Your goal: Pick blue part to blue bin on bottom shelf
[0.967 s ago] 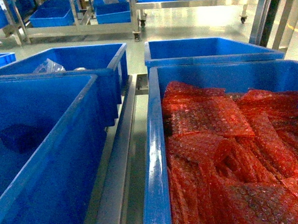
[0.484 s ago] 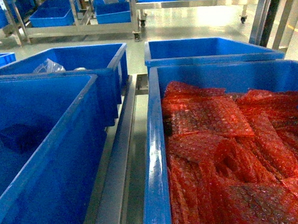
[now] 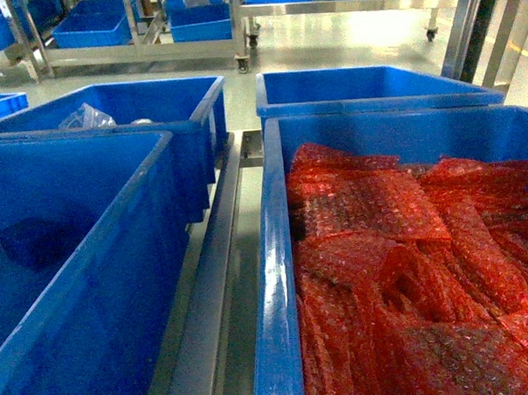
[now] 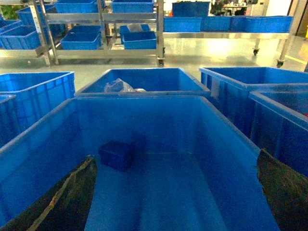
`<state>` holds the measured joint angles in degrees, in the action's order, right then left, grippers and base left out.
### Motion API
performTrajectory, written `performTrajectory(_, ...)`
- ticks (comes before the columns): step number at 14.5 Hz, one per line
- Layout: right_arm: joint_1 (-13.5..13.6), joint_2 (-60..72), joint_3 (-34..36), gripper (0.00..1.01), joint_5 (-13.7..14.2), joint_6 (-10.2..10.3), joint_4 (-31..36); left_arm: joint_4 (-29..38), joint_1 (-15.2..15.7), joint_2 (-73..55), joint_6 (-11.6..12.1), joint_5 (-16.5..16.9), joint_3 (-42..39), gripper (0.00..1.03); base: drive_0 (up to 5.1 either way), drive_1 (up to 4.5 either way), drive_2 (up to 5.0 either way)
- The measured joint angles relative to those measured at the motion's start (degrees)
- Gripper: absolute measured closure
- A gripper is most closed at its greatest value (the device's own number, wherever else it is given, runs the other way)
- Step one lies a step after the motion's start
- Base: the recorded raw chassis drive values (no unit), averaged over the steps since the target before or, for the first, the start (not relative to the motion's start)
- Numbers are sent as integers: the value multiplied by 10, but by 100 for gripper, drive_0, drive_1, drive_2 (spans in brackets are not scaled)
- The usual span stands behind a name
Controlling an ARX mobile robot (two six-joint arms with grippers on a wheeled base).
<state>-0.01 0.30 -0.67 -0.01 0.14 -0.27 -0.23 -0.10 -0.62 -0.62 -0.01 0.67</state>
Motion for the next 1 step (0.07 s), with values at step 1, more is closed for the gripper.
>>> performTrajectory(1, 0, 0, 0, 3, 0, 0, 0, 0, 0, 0, 0, 0, 0, 5, 0, 0, 0)
